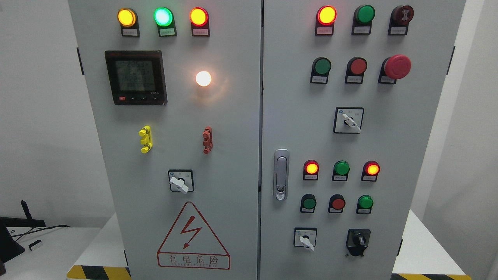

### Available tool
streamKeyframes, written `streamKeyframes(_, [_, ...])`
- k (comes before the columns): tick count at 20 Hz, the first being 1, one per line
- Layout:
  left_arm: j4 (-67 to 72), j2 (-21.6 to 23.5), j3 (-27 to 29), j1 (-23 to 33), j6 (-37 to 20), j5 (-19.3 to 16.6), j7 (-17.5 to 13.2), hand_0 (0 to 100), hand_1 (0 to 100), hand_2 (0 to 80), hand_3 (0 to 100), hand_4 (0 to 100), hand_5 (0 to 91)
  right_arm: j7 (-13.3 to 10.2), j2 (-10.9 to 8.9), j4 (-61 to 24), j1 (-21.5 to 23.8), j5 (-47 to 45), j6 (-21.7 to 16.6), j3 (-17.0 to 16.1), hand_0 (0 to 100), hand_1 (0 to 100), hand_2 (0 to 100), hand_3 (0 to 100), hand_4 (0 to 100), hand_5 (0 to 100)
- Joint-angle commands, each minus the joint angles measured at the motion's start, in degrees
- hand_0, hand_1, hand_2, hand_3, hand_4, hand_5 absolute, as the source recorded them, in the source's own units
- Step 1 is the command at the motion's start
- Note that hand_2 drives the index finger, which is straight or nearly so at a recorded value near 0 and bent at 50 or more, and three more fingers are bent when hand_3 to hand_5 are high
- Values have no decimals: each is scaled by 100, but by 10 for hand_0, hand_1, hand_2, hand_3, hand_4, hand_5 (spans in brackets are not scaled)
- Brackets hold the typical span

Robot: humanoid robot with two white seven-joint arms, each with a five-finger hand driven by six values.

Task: Trip black knob to open circuit

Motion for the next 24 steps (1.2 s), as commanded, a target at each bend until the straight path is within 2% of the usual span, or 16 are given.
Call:
streamKeyframes(1, [0, -4, 0, 0, 1, 26, 2, 120, 389, 0, 0, 0, 0, 76, 302, -2671, 973, 0, -541, 214, 412, 104, 0, 0, 80, 65])
streamKeyframes(2, [0, -4, 0, 0, 1, 26, 2, 120, 389, 0, 0, 0, 0, 41, 312, -2752, 1062, 0, -927, 222, 414, 103, 0, 58, 141, 118])
streamKeyframes(3, [0, -4, 0, 0, 1, 26, 2, 120, 389, 0, 0, 0, 0, 50, 312, -2761, 1106, 0, -1322, 222, 415, 103, 0, 90, 160, 132])
streamKeyframes(4, [0, -4, 0, 0, 1, 26, 2, 120, 389, 0, 0, 0, 0, 50, 320, -2788, 1159, 0, -1631, 214, 416, 104, 0, 128, 199, 162])
streamKeyframes(5, [0, -4, 0, 0, 1, 26, 2, 120, 389, 0, 0, 0, 0, 50, 320, -2814, 1186, -9, -1895, 214, 417, 111, 0, 216, 265, 217])
streamKeyframes(6, [0, -4, 0, 0, 1, 26, 2, 120, 389, 0, 0, 0, 0, 50, 320, -2858, 1212, -9, -2150, 214, 417, 114, 0, 234, 279, 232])
streamKeyframes(7, [0, -4, 0, 0, 1, 26, 2, 120, 389, 0, 0, 0, 0, 41, 320, -2945, 1273, -9, -2413, 214, 420, 121, 0, 296, 324, 288])
streamKeyframes(9, [0, 5, 0, 0, 1, 26, 2, 120, 389, 0, 0, 0, 0, 85, 312, -3139, 1387, -26, -2993, 214, 425, 127, 34, 369, 370, 353])
streamKeyframes(11, [0, 5, 0, 0, 1, 26, 2, 120, 389, 0, 0, 0, 0, 85, 320, -3270, 1423, -18, -3652, 257, 430, 140, 132, 494, 490, 511])
streamKeyframes(13, [0, 5, 0, 0, 1, 26, 2, 120, 389, 0, 0, 0, 0, 76, 320, -3525, 1423, -9, -4101, 336, 430, 142, 161, 517, 521, 561])
streamKeyframes(14, [0, 5, 0, 0, 1, 26, 2, 120, 389, 0, 0, 0, 0, 76, 320, -3700, 1423, 0, -4277, 345, 430, 144, 181, 544, 556, 610])
streamKeyframes(18, [0, -4, 0, 0, 1, 26, 2, 120, 389, 0, 0, 0, 0, 76, 320, -4683, 1607, 35, -4700, 284, 428, 147, 239, 625, 643, 687])
streamKeyframes(24, [0, 5, 0, 0, 1, 26, 2, 120, 389, 0, 0, 0, 0, 76, 312, -6082, 1792, 44, -4754, 249, 432, 156, 334, 697, 729, 782])
